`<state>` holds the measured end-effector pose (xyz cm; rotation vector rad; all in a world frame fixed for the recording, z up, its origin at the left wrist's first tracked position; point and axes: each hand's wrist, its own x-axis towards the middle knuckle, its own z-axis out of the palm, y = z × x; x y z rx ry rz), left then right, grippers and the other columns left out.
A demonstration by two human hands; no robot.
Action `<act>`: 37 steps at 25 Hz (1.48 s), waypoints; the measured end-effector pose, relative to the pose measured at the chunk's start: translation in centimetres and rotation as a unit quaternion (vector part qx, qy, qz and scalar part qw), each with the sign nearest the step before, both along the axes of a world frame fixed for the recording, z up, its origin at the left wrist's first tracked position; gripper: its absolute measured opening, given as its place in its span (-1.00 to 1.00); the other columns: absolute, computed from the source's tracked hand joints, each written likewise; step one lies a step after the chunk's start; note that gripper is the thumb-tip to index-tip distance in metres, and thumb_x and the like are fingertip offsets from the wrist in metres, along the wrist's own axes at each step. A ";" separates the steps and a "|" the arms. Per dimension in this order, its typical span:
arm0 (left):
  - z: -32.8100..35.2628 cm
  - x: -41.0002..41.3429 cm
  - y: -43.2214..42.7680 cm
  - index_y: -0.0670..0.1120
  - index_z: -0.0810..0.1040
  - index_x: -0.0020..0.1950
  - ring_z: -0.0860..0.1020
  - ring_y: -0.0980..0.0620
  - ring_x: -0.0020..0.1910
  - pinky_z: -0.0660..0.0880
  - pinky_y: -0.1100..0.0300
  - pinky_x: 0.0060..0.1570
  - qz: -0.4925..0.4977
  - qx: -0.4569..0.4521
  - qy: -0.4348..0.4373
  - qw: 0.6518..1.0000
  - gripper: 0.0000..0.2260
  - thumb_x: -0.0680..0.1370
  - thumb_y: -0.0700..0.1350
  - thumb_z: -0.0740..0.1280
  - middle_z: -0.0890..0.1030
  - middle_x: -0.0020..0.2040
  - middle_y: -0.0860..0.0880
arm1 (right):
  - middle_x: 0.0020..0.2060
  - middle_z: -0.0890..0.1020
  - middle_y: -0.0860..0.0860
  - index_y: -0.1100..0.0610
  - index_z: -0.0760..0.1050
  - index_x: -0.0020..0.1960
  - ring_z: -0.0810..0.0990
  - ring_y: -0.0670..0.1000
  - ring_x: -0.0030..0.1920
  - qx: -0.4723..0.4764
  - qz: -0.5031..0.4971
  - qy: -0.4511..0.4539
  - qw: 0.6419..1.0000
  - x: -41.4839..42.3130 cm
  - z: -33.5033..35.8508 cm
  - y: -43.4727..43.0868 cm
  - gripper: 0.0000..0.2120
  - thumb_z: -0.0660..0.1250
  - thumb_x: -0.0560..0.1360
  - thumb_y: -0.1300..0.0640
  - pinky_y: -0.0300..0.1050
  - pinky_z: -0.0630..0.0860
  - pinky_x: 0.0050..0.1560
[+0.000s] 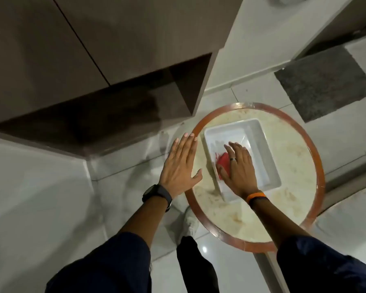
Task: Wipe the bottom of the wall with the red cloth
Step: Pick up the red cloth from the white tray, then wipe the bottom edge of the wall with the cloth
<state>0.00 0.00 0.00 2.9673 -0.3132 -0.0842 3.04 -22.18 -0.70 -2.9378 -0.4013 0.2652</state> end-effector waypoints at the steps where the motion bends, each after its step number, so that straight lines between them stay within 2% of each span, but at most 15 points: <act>1: -1.7 0.1 -0.9 -0.22 -0.01 0.67 -0.03 -0.17 0.65 -0.03 -0.13 0.61 -0.003 0.009 0.020 1.000 -0.12 0.55 0.29 0.20 -0.02 0.66 -0.21 | 0.53 0.35 0.17 0.17 0.23 0.56 0.31 0.23 0.54 -0.008 -0.007 0.020 1.000 0.0 -1.5 -0.9 -0.32 0.19 0.58 -0.20 0.22 0.23 0.61; 5: -6.7 -0.1 -2.9 -0.23 -0.04 0.67 -0.07 -0.16 0.66 -0.04 -0.11 0.61 -0.001 0.020 0.082 0.996 -0.10 0.55 0.32 0.17 -0.05 0.66 -0.20 | 0.48 0.41 0.19 0.21 0.29 0.54 0.40 0.24 0.46 -0.043 -0.003 0.068 0.997 -0.2 -5.7 -3.7 -0.34 0.31 0.57 -0.14 0.17 0.34 0.55; 8: -9.6 -1.1 -3.6 -0.24 0.08 0.65 0.03 -0.15 0.65 0.04 -0.10 0.60 0.000 -0.001 0.099 0.995 -0.11 0.52 0.28 0.24 0.07 0.65 -0.20 | 0.49 0.40 0.19 0.20 0.29 0.55 0.41 0.23 0.46 -0.035 -0.004 0.092 0.995 -0.4 -7.7 -4.4 -0.37 0.32 0.61 -0.08 0.16 0.39 0.52; 10: -11.0 -1.8 -3.8 -0.24 0.11 0.65 0.07 -0.14 0.65 0.06 -0.09 0.60 0.007 0.001 0.111 0.994 -0.11 0.51 0.27 0.28 0.10 0.64 -0.20 | 0.43 0.47 0.22 0.23 0.36 0.51 0.47 0.26 0.40 -0.026 -0.003 0.059 0.998 -0.6 -8.4 -4.6 -0.44 0.36 0.61 0.01 0.21 0.49 0.42; 13: -12.1 -2.3 -4.4 -0.22 0.05 0.66 0.02 -0.13 0.65 0.01 -0.05 0.62 0.012 0.001 0.146 0.989 -0.09 0.52 0.29 0.28 0.04 0.66 -0.18 | 0.29 0.59 0.26 0.30 0.48 0.41 0.57 0.31 0.26 -0.005 0.000 0.001 1.000 -0.8 -8.8 -4.5 -0.56 0.42 0.57 0.19 0.22 0.60 0.22; 17: -11.4 -2.4 -4.3 -0.24 0.09 0.65 0.04 -0.14 0.65 0.03 -0.05 0.62 0.018 -0.011 0.130 0.991 -0.11 0.53 0.28 0.29 0.07 0.65 -0.19 | 0.21 0.63 0.25 0.31 0.50 0.39 0.59 0.30 0.18 0.010 -0.025 -0.005 1.000 -0.7 -8.0 -4.0 -0.59 0.41 0.57 0.25 0.21 0.64 0.09; 21: -9.0 -1.5 -2.5 -0.24 0.06 0.65 0.01 -0.14 0.65 0.02 -0.07 0.61 0.027 -0.016 0.099 0.995 -0.11 0.53 0.29 0.23 0.03 0.66 -0.20 | 0.24 0.60 0.21 0.27 0.48 0.41 0.56 0.23 0.23 0.066 -0.054 -0.056 0.995 -1.1 -5.3 -2.2 -0.58 0.41 0.57 0.24 0.11 0.64 0.13; 24: -6.8 -1.3 0.8 -0.24 0.03 0.66 -0.01 -0.15 0.66 -0.01 -0.08 0.62 0.053 -0.012 0.088 0.995 -0.10 0.54 0.33 0.18 0.00 0.66 -0.21 | 0.30 0.54 0.10 0.14 0.47 0.43 0.52 0.11 0.28 0.173 -0.069 -0.092 0.978 -1.9 -3.0 1.0 -0.54 0.37 0.54 0.31 -0.01 0.56 0.21; 27: -4.7 -3.1 5.9 -0.25 0.05 0.65 0.00 -0.15 0.65 0.03 -0.11 0.60 0.087 -0.012 0.080 0.993 -0.12 0.55 0.35 0.10 0.01 0.66 -0.21 | 0.31 0.51 0.05 0.11 0.42 0.46 0.49 0.07 0.30 0.217 -0.025 -0.123 0.968 -4.1 -1.6 7.3 -0.58 0.30 0.62 0.17 -0.20 0.46 0.21; 30: -4.5 -7.4 11.3 -0.26 0.13 0.64 0.05 -0.16 0.65 0.07 -0.12 0.59 0.130 -0.039 0.070 0.988 -0.15 0.54 0.27 0.23 0.09 0.64 -0.22 | 0.28 0.56 0.15 0.24 0.48 0.42 0.54 0.16 0.27 0.262 0.013 -0.094 0.960 -7.3 -3.4 14.5 -0.61 0.35 0.61 0.22 -0.11 0.52 0.21; 32: -6.2 -11.9 15.4 -0.26 0.15 0.63 0.05 -0.17 0.65 0.05 -0.13 0.59 0.159 -0.034 0.101 0.981 -0.15 0.53 0.24 0.29 0.10 0.64 -0.22 | 0.23 0.60 0.23 0.29 0.52 0.37 0.57 0.22 0.22 0.269 0.055 -0.033 0.961 -10.1 -6.7 19.6 -0.62 0.39 0.56 0.31 -0.04 0.54 0.23; 35: -13.1 -19.9 21.6 -0.25 -0.02 0.66 -0.09 -0.17 0.66 -0.07 -0.15 0.60 0.175 0.066 0.246 0.951 -0.10 0.55 0.29 0.22 -0.06 0.66 -0.23 | 0.21 0.61 0.20 0.26 0.54 0.36 0.59 0.20 0.20 0.255 0.064 0.126 0.956 -14.9 -15.5 27.1 -0.49 0.42 0.43 0.47 -0.03 0.60 0.19; 37: -19.1 -24.4 25.3 -0.23 -0.12 0.66 -0.16 -0.18 0.65 -0.15 -0.16 0.60 0.164 0.149 0.341 0.913 -0.08 0.57 0.33 0.18 -0.13 0.66 -0.22 | 0.15 0.62 0.16 0.23 0.57 0.29 0.62 0.18 0.15 0.272 0.044 0.228 0.934 -18.4 -22.8 31.8 -0.53 0.42 0.40 0.45 -0.08 0.58 0.14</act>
